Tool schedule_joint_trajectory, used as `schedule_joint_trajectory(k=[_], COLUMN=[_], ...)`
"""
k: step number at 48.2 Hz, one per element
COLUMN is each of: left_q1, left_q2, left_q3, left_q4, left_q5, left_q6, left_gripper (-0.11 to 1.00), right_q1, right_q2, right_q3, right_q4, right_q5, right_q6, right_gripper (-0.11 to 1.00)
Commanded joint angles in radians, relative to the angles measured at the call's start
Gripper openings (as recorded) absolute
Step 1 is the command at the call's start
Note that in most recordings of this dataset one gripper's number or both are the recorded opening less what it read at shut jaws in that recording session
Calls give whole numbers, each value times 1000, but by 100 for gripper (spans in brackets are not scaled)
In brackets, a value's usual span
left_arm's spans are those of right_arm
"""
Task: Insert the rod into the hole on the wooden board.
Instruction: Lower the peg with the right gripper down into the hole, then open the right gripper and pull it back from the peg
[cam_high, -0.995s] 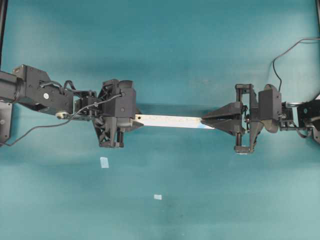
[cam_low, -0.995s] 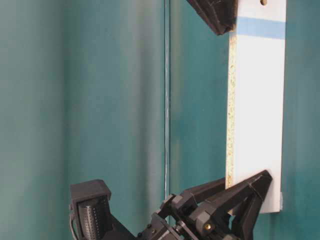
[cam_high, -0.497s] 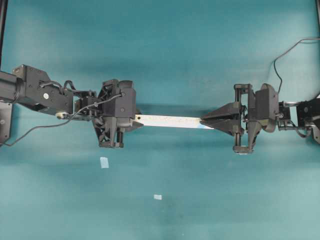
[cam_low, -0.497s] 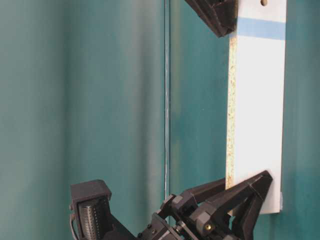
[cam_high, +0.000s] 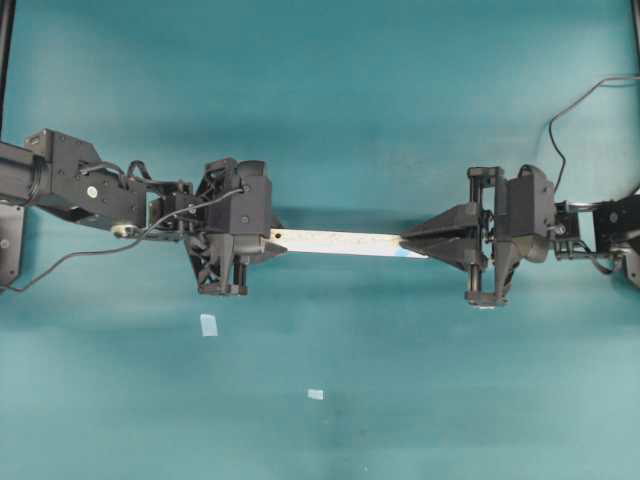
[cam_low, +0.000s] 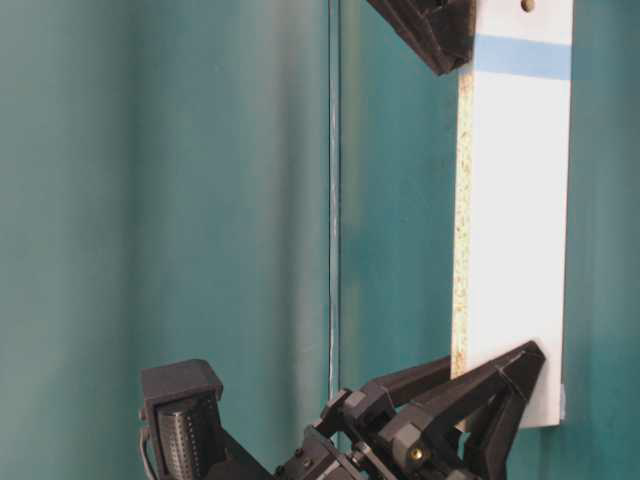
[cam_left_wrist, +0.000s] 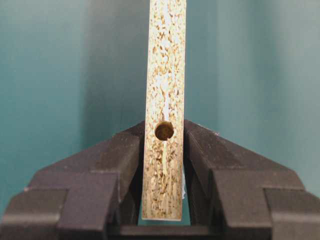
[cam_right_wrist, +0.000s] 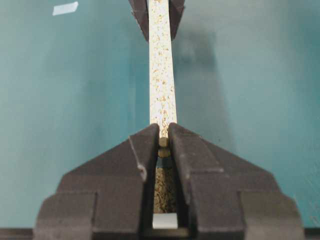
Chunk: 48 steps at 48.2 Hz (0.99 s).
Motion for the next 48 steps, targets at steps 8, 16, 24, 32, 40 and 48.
schedule_joint_trajectory(k=[8, 16, 24, 32, 40, 48], left_q1=[-5, -5, -6, -8, -9, -9], left_q2=[-20, -20, -20, -20, -20, -20], left_q3=[-11, -12, -14, -14, -14, -14], left_q4=[2, 0, 2, 0, 2, 2], left_q5=[-3, -3, -3, -3, -3, -3], left_q6=[-2, -3, -3, -3, -3, -3], left_gripper=[32, 33, 33, 32, 33, 33], right_q1=[5, 5, 3, -8, -28, -41], right_q2=[-29, -63, -112, -161, -207, -255], right_q3=[-3, -9, -12, -18, -23, -31], right_q4=[6, 14, 15, 15, 15, 15], right_q5=[60, 98, 101, 104, 104, 103], right_q6=[2, -8, -12, -12, -15, -44], right_gripper=[10, 48, 51, 52, 52, 51])
